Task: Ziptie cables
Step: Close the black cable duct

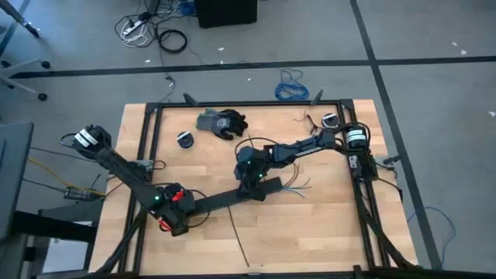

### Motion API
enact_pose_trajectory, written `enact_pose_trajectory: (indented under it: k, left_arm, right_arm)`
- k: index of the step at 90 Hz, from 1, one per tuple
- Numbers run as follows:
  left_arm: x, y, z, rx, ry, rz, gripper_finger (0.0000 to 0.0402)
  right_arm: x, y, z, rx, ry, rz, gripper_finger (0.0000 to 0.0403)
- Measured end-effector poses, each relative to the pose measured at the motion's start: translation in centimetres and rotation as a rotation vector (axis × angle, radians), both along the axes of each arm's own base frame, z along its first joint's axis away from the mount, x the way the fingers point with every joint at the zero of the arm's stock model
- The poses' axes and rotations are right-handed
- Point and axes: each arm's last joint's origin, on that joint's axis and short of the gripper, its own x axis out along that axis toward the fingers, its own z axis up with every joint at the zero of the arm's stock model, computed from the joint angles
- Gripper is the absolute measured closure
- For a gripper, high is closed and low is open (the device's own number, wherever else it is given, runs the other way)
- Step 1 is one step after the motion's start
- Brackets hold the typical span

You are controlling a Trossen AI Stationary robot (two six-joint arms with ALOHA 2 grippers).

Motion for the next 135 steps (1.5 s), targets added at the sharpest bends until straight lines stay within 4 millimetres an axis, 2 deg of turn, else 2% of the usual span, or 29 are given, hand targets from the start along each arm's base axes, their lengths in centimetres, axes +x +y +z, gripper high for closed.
enact_pose_trajectory:
  k: [29,56,85,100,116,135]
  left_arm:
    - [0.0,0.0,0.0,-0.006,0.007,0.001,0.0183]
    - [0.0,-0.1,0.0,-0.015,0.009,0.001,0.0182]
    - [-0.2,-0.2,0.5,-0.056,0.095,0.007,0.0144]
    - [-0.5,-0.1,0.4,-0.056,0.13,0.031,0.0137]
    - [-0.5,-0.1,0.3,-0.063,0.127,0.057,0.0145]
    - [-0.6,0.0,0.2,-0.06,0.126,0.084,0.0186]
  right_arm:
    - [0.8,0.1,-1.1,0.046,-0.041,0.017,0.0403]
    - [1.1,0.1,-0.8,0.041,-0.051,0.0,0.0403]
    - [1.0,0.1,-0.9,0.037,-0.027,-0.003,0.0403]
    - [0.9,0.1,-1.0,0.037,-0.02,-0.002,0.0403]
    - [0.9,0.1,-1.0,0.03,-0.025,0.003,0.0403]
    - [0.9,0.1,-1.0,0.03,-0.03,0.003,0.0403]
